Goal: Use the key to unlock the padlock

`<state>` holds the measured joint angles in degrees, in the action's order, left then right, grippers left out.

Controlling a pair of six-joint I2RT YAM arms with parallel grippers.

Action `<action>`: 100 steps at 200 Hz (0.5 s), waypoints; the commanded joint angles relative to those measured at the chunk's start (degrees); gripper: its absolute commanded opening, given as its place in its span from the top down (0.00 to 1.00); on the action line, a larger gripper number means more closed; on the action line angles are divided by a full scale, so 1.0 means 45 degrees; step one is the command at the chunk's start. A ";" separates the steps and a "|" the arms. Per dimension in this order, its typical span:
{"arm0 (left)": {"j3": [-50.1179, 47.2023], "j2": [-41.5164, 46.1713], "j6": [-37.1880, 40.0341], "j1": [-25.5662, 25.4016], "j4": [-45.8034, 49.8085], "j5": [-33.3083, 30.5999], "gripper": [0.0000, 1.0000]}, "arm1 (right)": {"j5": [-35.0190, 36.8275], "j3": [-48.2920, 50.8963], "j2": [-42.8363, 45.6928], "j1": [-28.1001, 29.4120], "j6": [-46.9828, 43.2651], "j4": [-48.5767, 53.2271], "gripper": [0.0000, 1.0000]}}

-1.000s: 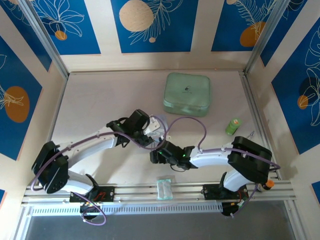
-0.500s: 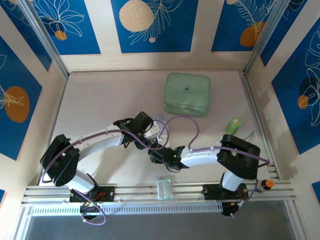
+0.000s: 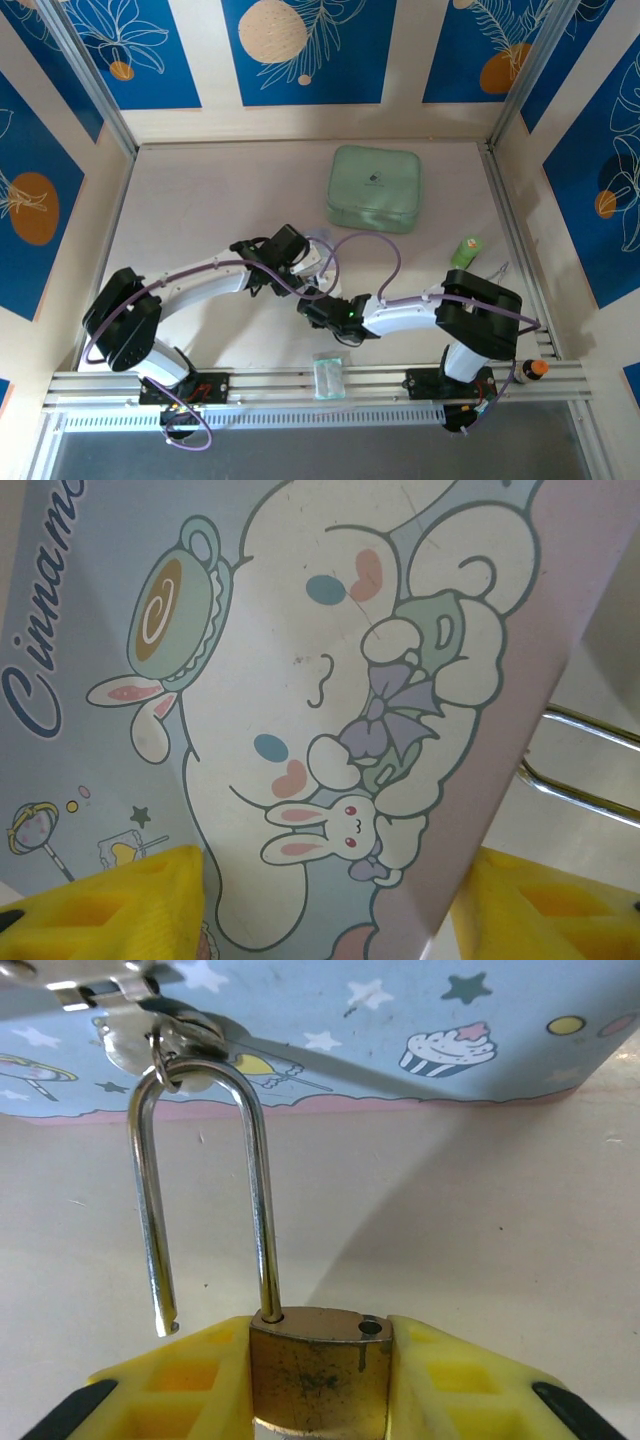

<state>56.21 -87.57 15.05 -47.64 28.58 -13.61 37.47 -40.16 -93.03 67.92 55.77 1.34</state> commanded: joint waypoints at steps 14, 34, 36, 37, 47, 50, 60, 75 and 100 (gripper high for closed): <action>0.0086 -0.0727 -0.0966 -0.0585 0.1564 0.0556 0.45 | -0.0684 0.1267 0.0032 -0.0344 0.0757 -0.0746 0.72; 0.0347 -0.0900 -0.1439 -0.1088 0.2051 0.0449 0.46 | -0.1171 0.1846 0.0202 -0.0665 0.1276 -0.1474 0.73; 0.0368 -0.0918 -0.1506 -0.1136 0.2117 0.0436 0.46 | -0.1250 0.1926 0.0200 -0.0725 0.1332 -0.1589 0.73; 0.0374 -0.0934 -0.1526 -0.1144 0.2141 0.0431 0.46 | -0.1293 0.1958 0.0203 -0.0741 0.1364 -0.1647 0.73; 0.0535 -0.1065 -0.1827 -0.1328 0.2445 0.0435 0.46 | -0.1602 0.2313 0.0236 -0.0982 0.1639 -0.2133 0.73; 0.0586 -0.1096 -0.1924 -0.1387 0.2525 0.0459 0.46 | -0.1667 0.2412 0.0244 -0.1037 0.1690 -0.2252 0.73; 0.0683 -0.1235 -0.2172 -0.1493 0.2696 0.0573 0.48 | -0.1699 0.2555 0.0288 -0.1165 0.1718 -0.2366 0.73; 0.0732 -0.1358 -0.2432 -0.1596 0.2809 0.0646 0.49 | -0.1506 0.2422 0.0413 -0.1193 0.1670 -0.1850 0.74; 0.0837 -0.1256 -0.2553 -0.1650 0.2840 0.0819 0.49 | -0.1519 0.2758 0.0760 -0.1399 0.2031 -0.1884 0.74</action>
<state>60.84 -90.98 6.42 -53.54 33.82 -17.04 30.70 -31.33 -88.18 63.92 61.76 -11.68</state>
